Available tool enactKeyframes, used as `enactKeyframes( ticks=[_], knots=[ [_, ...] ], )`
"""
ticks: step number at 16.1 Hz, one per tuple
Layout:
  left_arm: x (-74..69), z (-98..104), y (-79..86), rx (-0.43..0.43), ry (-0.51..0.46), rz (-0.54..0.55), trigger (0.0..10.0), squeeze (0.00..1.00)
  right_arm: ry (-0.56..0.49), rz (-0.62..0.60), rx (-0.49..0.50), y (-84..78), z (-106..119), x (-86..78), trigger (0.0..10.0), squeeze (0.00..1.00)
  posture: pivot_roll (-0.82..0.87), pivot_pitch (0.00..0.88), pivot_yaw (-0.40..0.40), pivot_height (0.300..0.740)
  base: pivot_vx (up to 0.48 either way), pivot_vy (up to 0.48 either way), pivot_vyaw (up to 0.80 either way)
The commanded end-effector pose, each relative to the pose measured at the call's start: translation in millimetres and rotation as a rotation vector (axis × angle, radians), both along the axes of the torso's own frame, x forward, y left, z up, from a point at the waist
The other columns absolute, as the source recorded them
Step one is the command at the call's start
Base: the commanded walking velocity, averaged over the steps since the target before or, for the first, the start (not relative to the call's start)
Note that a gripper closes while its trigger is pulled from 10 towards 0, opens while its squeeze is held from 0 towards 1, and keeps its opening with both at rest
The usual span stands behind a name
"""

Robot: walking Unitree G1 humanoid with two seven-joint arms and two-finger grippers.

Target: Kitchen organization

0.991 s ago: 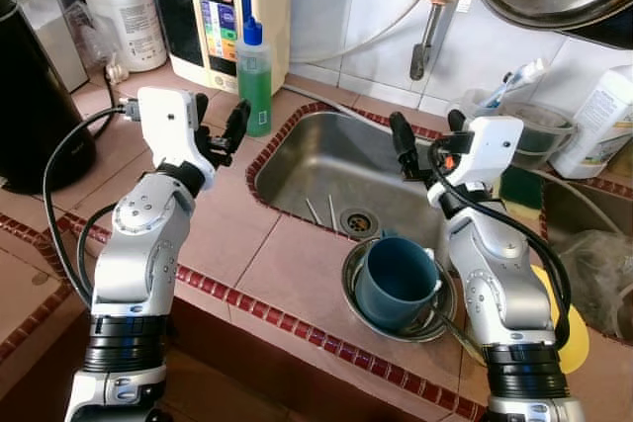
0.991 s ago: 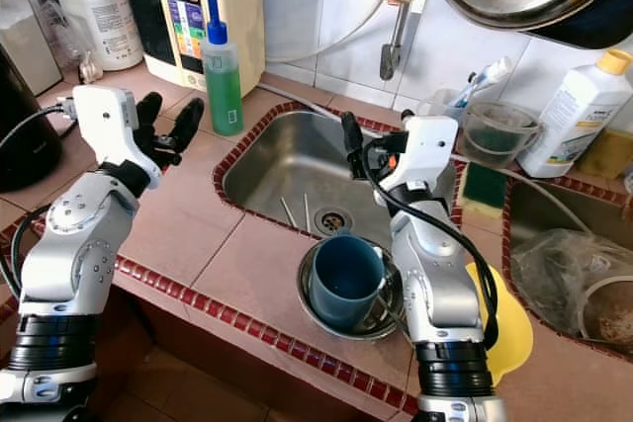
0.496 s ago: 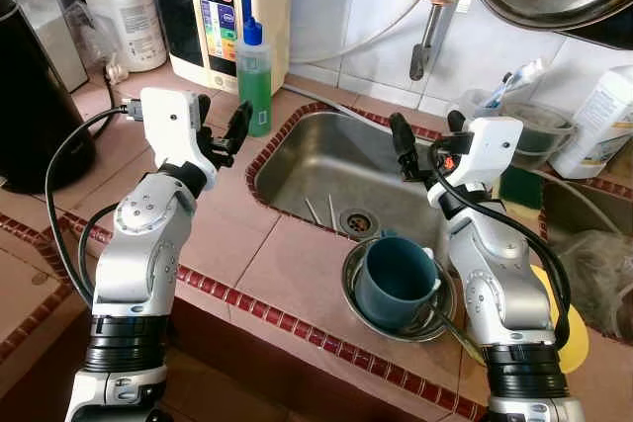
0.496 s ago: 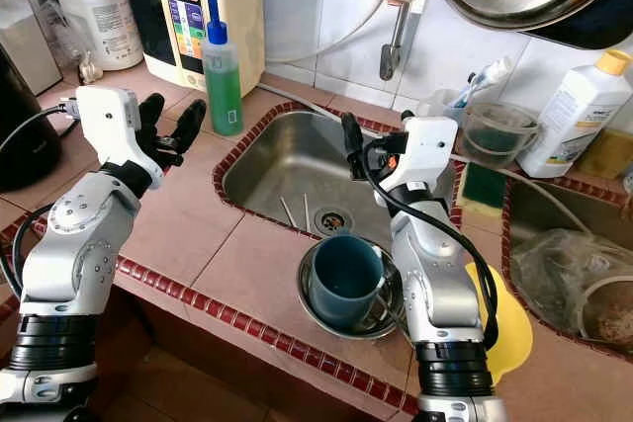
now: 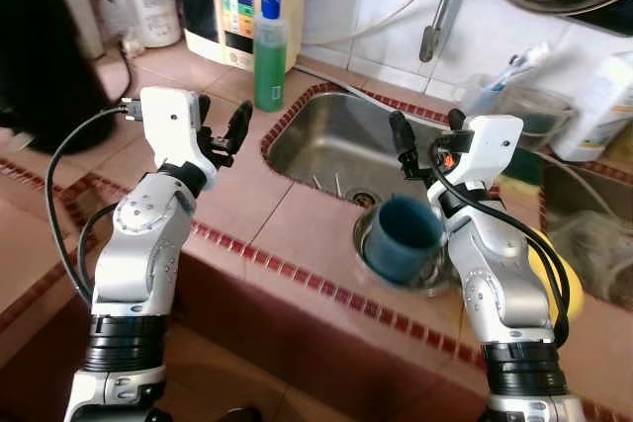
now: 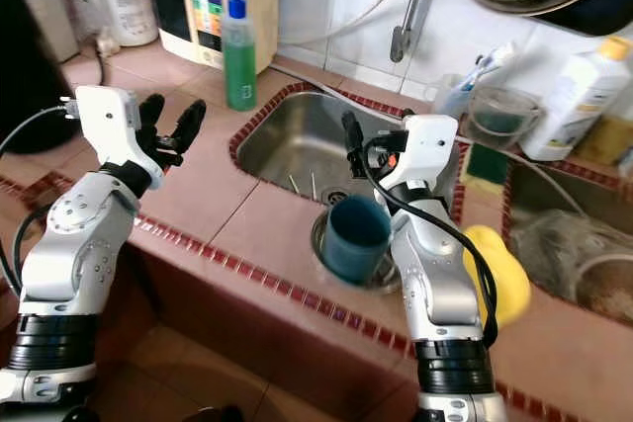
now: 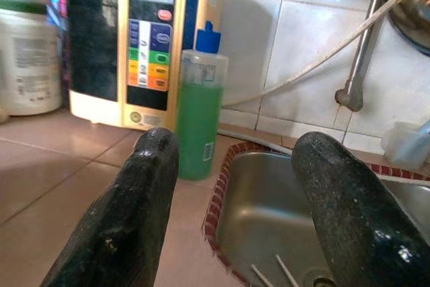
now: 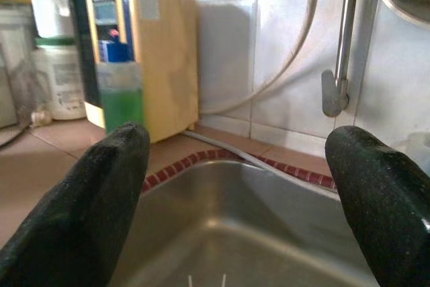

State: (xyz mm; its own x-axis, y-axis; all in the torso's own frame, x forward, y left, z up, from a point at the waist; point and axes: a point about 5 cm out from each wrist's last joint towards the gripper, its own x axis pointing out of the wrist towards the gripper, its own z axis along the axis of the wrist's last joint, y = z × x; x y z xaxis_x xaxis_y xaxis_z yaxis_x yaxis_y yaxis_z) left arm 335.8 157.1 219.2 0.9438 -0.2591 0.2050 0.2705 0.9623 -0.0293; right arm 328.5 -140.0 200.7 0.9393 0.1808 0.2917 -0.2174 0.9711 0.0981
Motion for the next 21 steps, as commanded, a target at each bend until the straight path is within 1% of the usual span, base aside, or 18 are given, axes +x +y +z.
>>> enactKeyframes(
  ticks=[1, 3, 6, 9, 11, 12, 13, 14, 17, 19, 21],
  knots=[
    [0.8, 2.9, -3.2, 0.003, -0.006, -0.005, 10.0, 0.00, -0.016, -0.016, -0.003, -3.4, 4.1, 1.6, 10.0, 0.00, -0.02, 0.000, -0.053, 0.740, -0.251, 0.000, 0.00],
    [0.6, 3.3, -3.1, 0.002, -0.008, -0.005, 10.0, 0.00, -0.017, -0.014, -0.004, -3.0, 4.3, 2.0, 10.0, 0.00, -0.02, 0.000, -0.055, 0.740, -0.255, 0.000, 0.00],
    [0.3, 4.1, -2.2, -0.020, -0.015, -0.008, 10.0, 0.00, -0.021, -0.009, -0.006, -2.2, 4.8, 2.6, 10.0, 0.00, -0.02, 0.000, -0.057, 0.740, 0.000, 0.000, 0.00],
    [-0.8, 3.9, -2.1, 0.001, -0.024, -0.014, 10.0, 0.00, -0.024, -0.020, -0.032, -2.2, 4.4, 3.0, 10.0, 0.00, -0.02, 0.000, -0.060, 0.740, 0.000, 0.000, 0.00],
    [-2.8, 1.4, -3.3, 0.041, -0.033, -0.038, 10.0, 0.00, -0.012, -0.060, -0.071, -5.9, 1.2, 3.6, 10.0, 0.00, -0.02, 0.000, -0.061, 0.740, 0.000, 0.000, 0.00],
    [-4.9, -1.4, -6.3, 0.079, -0.033, -0.064, 10.0, 0.00, 0.027, -0.129, -0.082, -14.2, -5.1, 5.9, 10.0, 0.00, -0.02, 0.000, -0.065, 0.740, 0.000, 0.000, 0.00],
    [-8.6, -4.2, -12.9, 0.117, -0.038, -0.116, 10.0, 0.00, 0.090, -0.238, -0.066, -30.2, -13.7, 9.7, 10.0, 0.00, -0.02, 0.000, -0.070, 0.740, 0.000, 0.000, 0.00],
    [-12.1, -5.8, -19.0, 0.133, -0.040, -0.164, 10.0, 0.00, 0.119, -0.296, -0.062, -41.1, -17.0, 11.1, 10.0, 0.00, -0.02, 0.000, -0.070, 0.740, 0.000, 0.000, 0.00],
    [-16.3, -11.3, -28.9, 0.167, -0.025, -0.229, 10.0, 0.00, 0.126, -0.319, -0.055, -48.6, -16.9, 12.1, 10.0, 0.00, -0.02, 0.000, -0.072, 0.740, 0.000, 0.000, 0.00],
    [-20.7, -16.6, -36.8, 0.184, -0.013, -0.285, 10.0, 0.00, 0.140, -0.322, -0.050, -47.7, -18.3, 12.7, 10.0, 0.00, -0.02, 0.000, -0.072, 0.740, 0.000, 0.000, 0.00],
    [-24.7, -19.3, -43.8, 0.190, -0.008, -0.333, 10.0, 0.00, 0.175, -0.293, -0.033, -43.7, -22.5, 12.6, 10.0, 0.00, -0.02, 0.000, -0.070, 0.740, 0.000, 0.000, 0.00]
  ],
)
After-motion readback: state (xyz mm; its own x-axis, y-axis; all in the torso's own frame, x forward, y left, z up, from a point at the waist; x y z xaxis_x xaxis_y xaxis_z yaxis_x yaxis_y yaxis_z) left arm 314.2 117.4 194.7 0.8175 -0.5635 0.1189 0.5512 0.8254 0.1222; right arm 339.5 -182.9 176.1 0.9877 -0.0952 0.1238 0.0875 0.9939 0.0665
